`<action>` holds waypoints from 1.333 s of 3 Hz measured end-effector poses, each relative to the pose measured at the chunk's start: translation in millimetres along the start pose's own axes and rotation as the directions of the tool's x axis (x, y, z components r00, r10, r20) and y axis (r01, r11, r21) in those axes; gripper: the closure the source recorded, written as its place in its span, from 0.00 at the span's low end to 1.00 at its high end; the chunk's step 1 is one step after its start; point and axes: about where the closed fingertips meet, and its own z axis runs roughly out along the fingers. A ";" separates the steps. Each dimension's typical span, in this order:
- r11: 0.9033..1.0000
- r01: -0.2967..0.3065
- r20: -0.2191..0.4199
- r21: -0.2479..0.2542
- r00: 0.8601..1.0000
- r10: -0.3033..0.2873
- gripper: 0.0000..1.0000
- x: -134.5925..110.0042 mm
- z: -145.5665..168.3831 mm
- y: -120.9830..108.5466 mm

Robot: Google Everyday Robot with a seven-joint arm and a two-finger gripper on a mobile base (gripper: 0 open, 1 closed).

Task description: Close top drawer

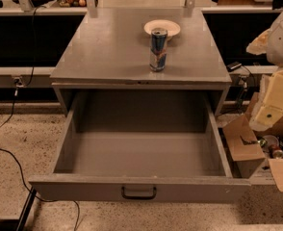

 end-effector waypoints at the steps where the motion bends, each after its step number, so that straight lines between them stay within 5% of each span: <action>1: 1.000 0.000 0.000 0.000 1.000 0.000 0.00 0.0 0.0 0.0; 2: 1.000 0.018 0.047 0.011 0.999 -0.018 0.00 -3.5 19.6 -1.2; 3: 0.999 0.038 0.159 0.020 0.986 -0.041 0.00 -10.9 51.3 24.1; 4: 1.000 0.020 0.318 0.013 0.948 -0.024 0.00 0.0 111.3 80.0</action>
Offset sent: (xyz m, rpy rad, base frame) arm 0.0291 0.0205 -0.0715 0.1419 -0.0803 0.1032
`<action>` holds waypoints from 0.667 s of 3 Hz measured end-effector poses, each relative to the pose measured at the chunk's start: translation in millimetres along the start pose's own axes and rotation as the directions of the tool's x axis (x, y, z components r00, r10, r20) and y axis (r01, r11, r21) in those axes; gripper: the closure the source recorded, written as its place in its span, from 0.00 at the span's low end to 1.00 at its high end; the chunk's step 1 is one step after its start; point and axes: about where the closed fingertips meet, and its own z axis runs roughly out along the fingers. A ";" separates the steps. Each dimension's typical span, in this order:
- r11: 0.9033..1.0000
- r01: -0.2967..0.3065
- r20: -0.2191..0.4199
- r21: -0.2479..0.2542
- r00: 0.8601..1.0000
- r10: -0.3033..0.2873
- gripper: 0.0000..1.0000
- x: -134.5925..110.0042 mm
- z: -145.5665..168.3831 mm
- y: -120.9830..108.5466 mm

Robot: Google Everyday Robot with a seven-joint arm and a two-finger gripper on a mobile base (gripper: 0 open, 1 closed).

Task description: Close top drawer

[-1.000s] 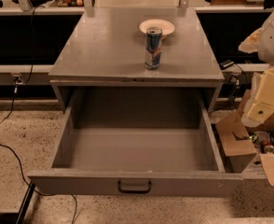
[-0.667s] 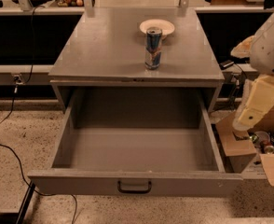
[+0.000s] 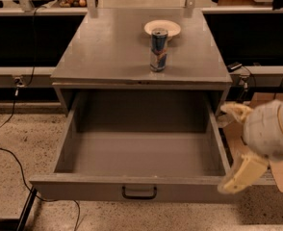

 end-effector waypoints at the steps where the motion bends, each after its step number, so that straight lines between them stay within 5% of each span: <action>1: 0.999 -0.015 0.059 -0.036 0.998 0.017 0.00 22.0 32.5 38.2; 2: 0.999 -0.007 0.059 -0.041 0.998 0.010 0.18 22.9 34.0 42.0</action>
Offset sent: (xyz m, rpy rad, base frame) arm -0.0235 0.0043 -0.0433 0.0582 0.0206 0.0175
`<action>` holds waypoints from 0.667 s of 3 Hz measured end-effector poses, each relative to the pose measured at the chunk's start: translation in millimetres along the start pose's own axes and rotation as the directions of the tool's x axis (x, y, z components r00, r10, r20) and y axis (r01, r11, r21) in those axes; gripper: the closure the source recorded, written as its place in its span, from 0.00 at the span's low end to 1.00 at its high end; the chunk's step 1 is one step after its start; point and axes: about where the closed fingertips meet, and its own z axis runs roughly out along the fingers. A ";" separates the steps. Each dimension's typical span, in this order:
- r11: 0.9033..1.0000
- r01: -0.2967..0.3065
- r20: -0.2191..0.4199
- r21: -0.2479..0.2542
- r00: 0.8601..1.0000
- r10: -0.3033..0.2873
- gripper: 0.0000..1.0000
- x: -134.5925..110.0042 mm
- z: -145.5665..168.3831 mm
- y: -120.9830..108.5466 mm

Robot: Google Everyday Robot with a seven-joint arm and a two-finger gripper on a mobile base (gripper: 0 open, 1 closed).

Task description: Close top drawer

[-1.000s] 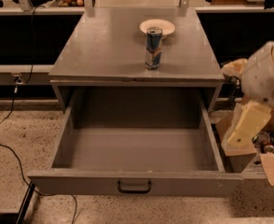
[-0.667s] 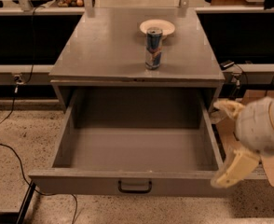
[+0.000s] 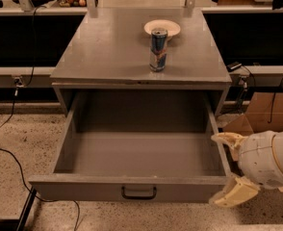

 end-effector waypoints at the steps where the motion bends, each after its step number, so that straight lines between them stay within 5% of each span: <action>1: 0.999 -0.019 0.005 -0.034 1.000 0.019 0.42 4.3 7.4 6.9; 2: 0.996 -0.039 0.026 -0.082 0.999 0.042 0.66 9.2 26.2 40.6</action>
Offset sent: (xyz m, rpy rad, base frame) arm -0.0740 0.0312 -0.0808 0.0945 0.1688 0.0335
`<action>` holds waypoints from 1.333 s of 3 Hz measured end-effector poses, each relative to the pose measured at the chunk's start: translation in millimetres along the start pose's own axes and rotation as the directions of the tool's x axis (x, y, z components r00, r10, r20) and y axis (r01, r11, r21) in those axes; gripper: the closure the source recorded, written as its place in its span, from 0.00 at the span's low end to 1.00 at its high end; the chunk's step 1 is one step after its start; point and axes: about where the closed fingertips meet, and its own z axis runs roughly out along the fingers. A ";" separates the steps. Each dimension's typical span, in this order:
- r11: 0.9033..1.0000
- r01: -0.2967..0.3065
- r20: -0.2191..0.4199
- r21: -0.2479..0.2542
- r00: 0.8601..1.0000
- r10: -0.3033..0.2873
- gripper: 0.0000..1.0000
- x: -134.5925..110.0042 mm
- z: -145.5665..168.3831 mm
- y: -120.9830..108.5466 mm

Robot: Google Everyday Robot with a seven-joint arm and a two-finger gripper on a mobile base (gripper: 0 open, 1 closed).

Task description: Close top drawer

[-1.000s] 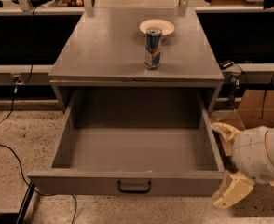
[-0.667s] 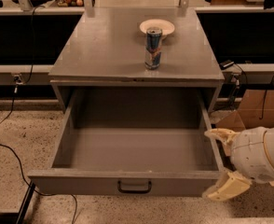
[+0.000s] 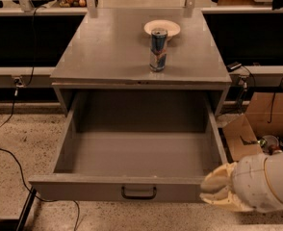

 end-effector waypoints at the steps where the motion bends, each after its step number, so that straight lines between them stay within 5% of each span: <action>1: 1.000 -0.009 0.015 -0.027 1.000 0.009 0.89 13.5 34.5 44.6; 2: 0.999 -0.026 -0.001 -0.044 1.000 0.026 1.00 30.8 67.3 72.7; 4: 1.000 -0.014 -0.005 -0.025 1.000 0.014 1.00 33.7 81.1 74.4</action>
Offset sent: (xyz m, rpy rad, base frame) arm -0.0818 0.0388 -0.1332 0.0080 0.0878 -0.0112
